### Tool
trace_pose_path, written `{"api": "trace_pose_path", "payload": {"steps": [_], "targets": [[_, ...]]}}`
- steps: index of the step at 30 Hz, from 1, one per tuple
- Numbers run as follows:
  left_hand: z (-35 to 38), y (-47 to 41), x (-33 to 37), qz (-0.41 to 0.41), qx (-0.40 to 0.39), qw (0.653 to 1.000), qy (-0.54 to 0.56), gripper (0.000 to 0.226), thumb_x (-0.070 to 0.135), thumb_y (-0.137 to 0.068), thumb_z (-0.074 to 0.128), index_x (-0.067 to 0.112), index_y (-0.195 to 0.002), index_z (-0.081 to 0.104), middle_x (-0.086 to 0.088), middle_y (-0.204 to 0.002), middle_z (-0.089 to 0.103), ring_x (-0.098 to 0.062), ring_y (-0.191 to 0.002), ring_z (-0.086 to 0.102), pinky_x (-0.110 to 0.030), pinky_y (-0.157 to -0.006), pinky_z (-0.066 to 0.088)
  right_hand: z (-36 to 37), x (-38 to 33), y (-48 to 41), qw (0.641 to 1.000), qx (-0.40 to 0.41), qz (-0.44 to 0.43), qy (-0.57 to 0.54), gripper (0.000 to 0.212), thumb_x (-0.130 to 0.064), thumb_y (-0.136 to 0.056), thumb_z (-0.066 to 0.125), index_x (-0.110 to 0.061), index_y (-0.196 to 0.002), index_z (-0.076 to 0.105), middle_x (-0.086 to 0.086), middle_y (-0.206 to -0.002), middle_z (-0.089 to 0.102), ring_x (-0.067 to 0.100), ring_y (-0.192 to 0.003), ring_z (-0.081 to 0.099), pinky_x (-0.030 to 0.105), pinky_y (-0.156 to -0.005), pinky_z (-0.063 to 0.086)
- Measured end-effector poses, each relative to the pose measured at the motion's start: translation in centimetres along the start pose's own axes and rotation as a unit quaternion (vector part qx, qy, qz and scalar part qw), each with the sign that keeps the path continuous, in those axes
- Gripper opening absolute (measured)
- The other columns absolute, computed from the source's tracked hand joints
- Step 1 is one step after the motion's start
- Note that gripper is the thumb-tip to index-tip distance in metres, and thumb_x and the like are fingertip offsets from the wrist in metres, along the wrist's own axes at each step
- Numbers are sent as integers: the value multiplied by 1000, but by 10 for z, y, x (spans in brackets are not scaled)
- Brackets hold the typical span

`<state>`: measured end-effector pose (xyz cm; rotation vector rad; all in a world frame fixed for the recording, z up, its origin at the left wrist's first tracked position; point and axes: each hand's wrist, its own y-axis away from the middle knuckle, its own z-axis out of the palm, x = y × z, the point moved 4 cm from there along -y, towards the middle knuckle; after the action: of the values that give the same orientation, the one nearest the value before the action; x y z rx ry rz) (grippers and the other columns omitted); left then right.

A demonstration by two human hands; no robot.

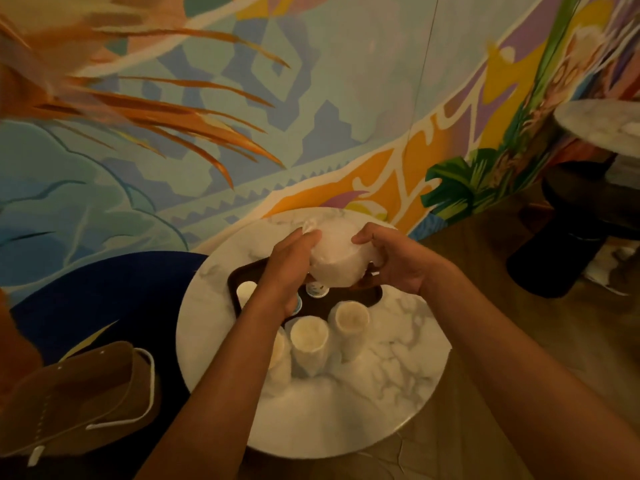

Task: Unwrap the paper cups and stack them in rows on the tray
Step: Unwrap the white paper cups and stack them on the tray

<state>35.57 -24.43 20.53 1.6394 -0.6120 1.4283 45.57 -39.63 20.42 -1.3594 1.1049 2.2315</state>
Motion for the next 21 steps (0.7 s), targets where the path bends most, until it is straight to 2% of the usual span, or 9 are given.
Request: {"api": "trace_pose_path", "payload": {"steps": [3, 5, 7, 9, 11, 13, 16, 18, 21], "targets": [[17, -13, -4, 12, 6, 999, -52, 43, 48, -95, 58, 32, -135, 62, 4, -128, 68, -20, -115, 64, -49, -101, 54, -23, -8, -6, 998, 30, -9, 56, 40, -24, -78, 76, -21, -117, 68, 12, -127, 65, 33, -116, 62, 54, -94, 57], [30, -22, -8, -28, -4, 994, -102, 63, 69, -88, 53, 34, -140, 57, 3, -130, 66, -22, -112, 65, -48, -98, 55, -39, -17, -14, 990, 45, -28, 127, 32, -28, -75, 79, -28, -107, 74, 5, -125, 66, 28, -114, 62, 51, -95, 58], [46, -29, -13, -78, -17, 982, -169, 83, 87, -80, 42, 34, -143, 49, 0, -125, 66, -26, -105, 67, -41, -88, 57, -56, -26, -26, 976, 60, -43, 207, 49, -33, -71, 83, -32, -118, 70, -3, -123, 64, 21, -112, 61, 44, -93, 59], [67, -34, -18, -113, -25, 976, -186, 93, 93, -78, 35, 33, -150, 38, -3, -123, 65, -27, -102, 67, -35, -72, 53, -72, -34, -37, 958, 81, -61, 267, 72, -36, -69, 86, -30, -135, 58, -8, -122, 59, 14, -105, 59, 31, -80, 57], [92, -42, -28, -144, -12, 984, -105, 104, 95, -72, 43, 36, -156, 28, -5, -127, 62, -25, -102, 67, -34, -65, 55, -86, -37, -49, 935, 94, -92, 328, 82, -42, -68, 87, -30, -141, 51, -10, -126, 50, 11, -104, 53, 21, -69, 47], [117, -54, -42, -161, 11, 986, 37, 111, 94, -61, 60, 35, -152, 35, -6, -129, 62, -28, -105, 69, -37, -67, 61, -100, -38, -59, 895, 98, -133, 414, 94, -53, -64, 89, -32, -144, 45, -9, -132, 47, 12, -112, 48, 22, -76, 46], [158, -70, -64, -144, 45, 974, 170, 85, 76, -75, 70, 26, -141, 54, -8, -121, 71, -27, -106, 71, -46, -83, 63, -120, -35, -74, 821, 61, -190, 535, 115, -62, -57, 90, -29, -152, 35, 1, -149, 44, 23, -132, 46, 39, -103, 46], [180, -76, -83, -133, 76, 962, 228, 63, 61, -87, 69, 23, -136, 59, -9, -110, 77, -26, -103, 74, -43, -88, 61, -134, -35, -81, 780, 43, -206, 590, 120, -61, -58, 90, -25, -156, 30, 6, -151, 42, 27, -137, 42, 41, -107, 42], [205, -82, -116, -139, 95, 935, 311, 60, 48, -92, 71, 16, -140, 56, -11, -101, 78, -27, -101, 74, -42, -86, 60, -153, -32, -89, 737, 3, -195, 647, 119, -58, -60, 91, -23, -157, 30, 6, -148, 43, 28, -135, 43, 40, -106, 42]]}}
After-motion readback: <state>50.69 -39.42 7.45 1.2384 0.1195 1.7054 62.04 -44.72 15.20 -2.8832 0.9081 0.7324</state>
